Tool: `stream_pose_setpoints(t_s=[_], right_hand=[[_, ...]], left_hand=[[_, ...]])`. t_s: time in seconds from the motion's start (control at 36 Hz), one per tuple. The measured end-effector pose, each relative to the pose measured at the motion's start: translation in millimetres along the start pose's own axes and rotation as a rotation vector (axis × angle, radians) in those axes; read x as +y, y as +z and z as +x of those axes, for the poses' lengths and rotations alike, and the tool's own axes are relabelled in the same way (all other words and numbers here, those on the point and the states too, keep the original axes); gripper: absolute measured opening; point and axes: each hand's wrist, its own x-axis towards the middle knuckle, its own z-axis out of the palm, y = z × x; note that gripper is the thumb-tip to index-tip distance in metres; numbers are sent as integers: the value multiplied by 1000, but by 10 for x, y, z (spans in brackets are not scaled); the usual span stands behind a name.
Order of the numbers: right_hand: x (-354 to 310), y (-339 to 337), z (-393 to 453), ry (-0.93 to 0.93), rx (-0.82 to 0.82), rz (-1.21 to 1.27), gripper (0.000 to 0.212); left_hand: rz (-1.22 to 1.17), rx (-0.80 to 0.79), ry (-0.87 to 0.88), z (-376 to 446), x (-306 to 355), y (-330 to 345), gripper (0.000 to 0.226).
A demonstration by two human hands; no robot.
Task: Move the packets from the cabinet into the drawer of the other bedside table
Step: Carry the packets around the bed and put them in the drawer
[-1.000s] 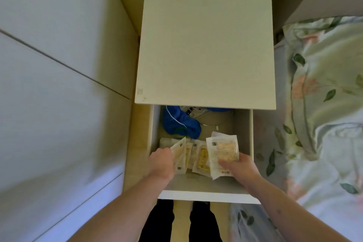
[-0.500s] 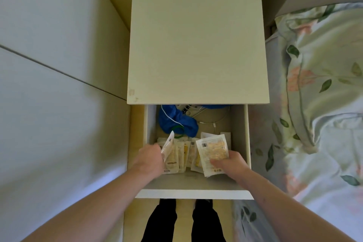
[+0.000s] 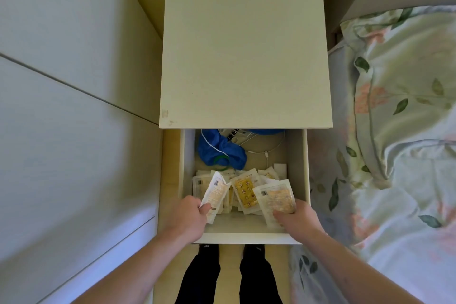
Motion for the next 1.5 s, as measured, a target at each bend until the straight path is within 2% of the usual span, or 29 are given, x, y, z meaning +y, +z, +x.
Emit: stream_pose_setpoints(t_s=[0.08, 0.19, 0.25, 0.39, 0.5, 0.67, 0.75, 0.83, 0.92, 0.97, 1.03, 1.11, 1.17, 1.19, 1.36, 1.5], right_hand=[[-1, -41, -46, -12, 8, 38, 37], [-23, -59, -24, -5, 4, 121, 37], [-29, -52, 0, 5, -1, 162, 35], [-88, -9, 81, 31, -9, 208, 35], [-123, 70, 169, 30, -26, 202, 37], [-114, 192, 351, 18, -36, 61, 37], [-129, 197, 413, 35, -21, -38, 32], [-124, 193, 429, 52, -3, -152, 21], [-115, 205, 415, 69, 47, -231, 20], [-125, 199, 389, 80, 70, -254, 21], [-133, 197, 368, 78, 74, -270, 23], [-146, 201, 326, 54, 85, -261, 27], [-136, 209, 312, 22, 91, -239, 30], [-130, 211, 304, 6, 92, -218, 30], [-127, 226, 329, -7, 57, -116, 30], [-168, 233, 381, 53, 60, -189, 33]], left_hand=[[-207, -15, -31, -11, 57, 5, 22], [-421, -30, -103, 94, 127, 43, 31], [-376, -16, -150, 189, 150, 76, 31], [-180, -15, -240, 420, 151, 233, 16], [-104, -68, -327, 518, 123, 387, 19], [-128, -37, -385, 587, 138, 466, 26], [-90, -131, -410, 593, 175, 385, 30], [-101, -241, -415, 575, 268, 287, 24], [-170, -262, -446, 603, 290, 273, 26], [-205, -227, -476, 616, 292, 315, 38], [-139, -111, -392, 582, 322, 364, 57], [140, 53, -47, 486, 408, 447, 61], [250, 40, 155, 474, 450, 521, 63], [290, 1, 204, 488, 457, 540, 65], [555, -263, 226, 601, 366, 604, 71], [594, -418, 156, 609, 261, 537, 75]])
